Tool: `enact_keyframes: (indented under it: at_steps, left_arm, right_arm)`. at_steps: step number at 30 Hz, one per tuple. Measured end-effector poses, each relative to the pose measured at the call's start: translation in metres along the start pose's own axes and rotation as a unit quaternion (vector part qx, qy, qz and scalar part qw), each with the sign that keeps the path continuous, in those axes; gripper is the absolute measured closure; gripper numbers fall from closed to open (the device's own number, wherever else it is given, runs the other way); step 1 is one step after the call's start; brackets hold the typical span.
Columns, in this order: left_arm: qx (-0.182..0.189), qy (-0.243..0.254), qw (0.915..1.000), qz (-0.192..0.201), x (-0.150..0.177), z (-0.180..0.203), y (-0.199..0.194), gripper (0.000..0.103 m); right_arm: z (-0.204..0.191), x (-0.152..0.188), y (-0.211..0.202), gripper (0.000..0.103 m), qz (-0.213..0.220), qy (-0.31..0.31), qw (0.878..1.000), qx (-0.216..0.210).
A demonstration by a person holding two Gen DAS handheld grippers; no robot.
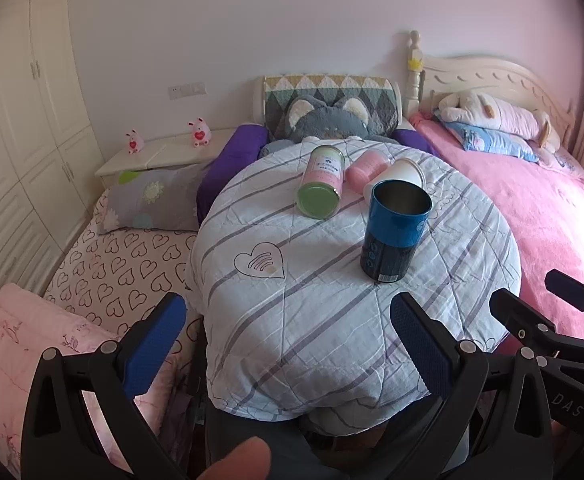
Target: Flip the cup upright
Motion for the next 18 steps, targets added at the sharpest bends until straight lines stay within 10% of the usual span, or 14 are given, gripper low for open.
enact_keyframes:
  at_steps: [18]
  left_arm:
    - [0.002, 0.012, 0.9998, 0.016, -0.0028, 0.0058, -0.0044, 0.0]
  right_arm:
    - [0.0016, -0.0001, 0.001, 0.017, -0.001, 0.001, 1.0, 0.002]
Point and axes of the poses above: each gripper's, at about its wrist camera, not at the fingertips, and y roughly the way its jaws point, z to its right, x to its underside, the point moved 7 cm from there along y, roughly the way its jaws point, and after that the axes turned 13 degrees about x, right-handed, at the moved point
